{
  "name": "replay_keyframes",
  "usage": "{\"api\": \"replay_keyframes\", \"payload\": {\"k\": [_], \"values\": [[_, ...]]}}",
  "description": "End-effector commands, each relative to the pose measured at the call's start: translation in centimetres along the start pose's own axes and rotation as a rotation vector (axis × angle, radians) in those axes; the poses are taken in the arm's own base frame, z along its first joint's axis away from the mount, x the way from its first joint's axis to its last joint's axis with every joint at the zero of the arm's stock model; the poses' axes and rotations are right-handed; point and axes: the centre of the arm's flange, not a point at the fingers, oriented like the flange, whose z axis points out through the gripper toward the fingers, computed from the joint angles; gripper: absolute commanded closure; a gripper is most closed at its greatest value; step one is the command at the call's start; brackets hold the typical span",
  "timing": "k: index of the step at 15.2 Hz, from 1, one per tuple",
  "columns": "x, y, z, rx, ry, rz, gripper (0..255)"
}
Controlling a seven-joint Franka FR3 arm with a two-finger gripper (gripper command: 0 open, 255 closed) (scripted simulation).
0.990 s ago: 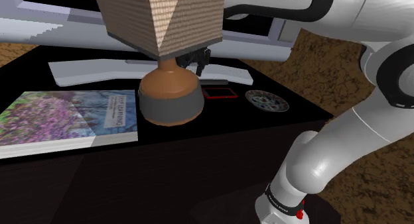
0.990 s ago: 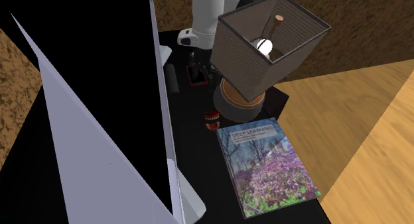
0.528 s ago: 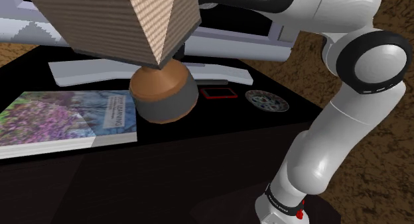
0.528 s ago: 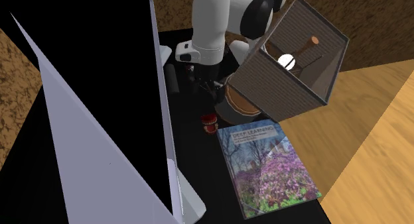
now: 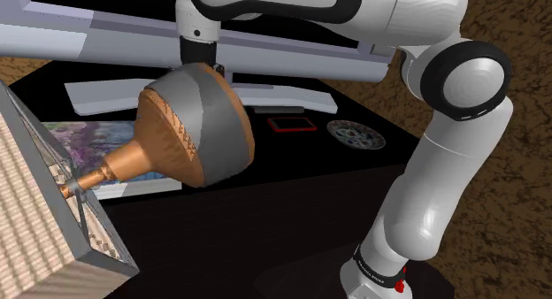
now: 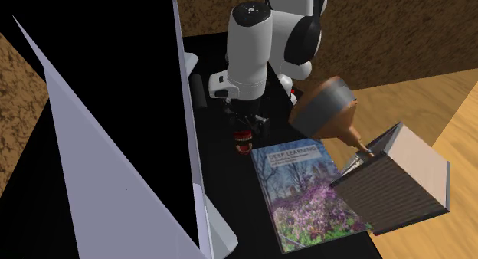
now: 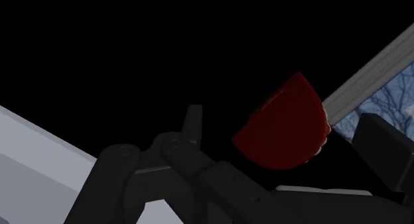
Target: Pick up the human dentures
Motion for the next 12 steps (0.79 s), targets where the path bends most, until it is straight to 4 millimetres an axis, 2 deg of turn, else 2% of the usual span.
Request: {"api": "replay_keyframes", "payload": {"k": [1,2,4,5,12], "values": [[-0.03,0.0,0.97,0.0,0.0,0.0,0],[-0.06,0.0,1.8,0.0,0.0,0.0,0],[-0.06,0.0,1.8,0.0,0.0,0.0,0],[-0.11,-0.03,1.82,0.0,0.0,0.0,255],[-0.19,-0.06,1.79,0.0,0.0,0.0,255]]}}
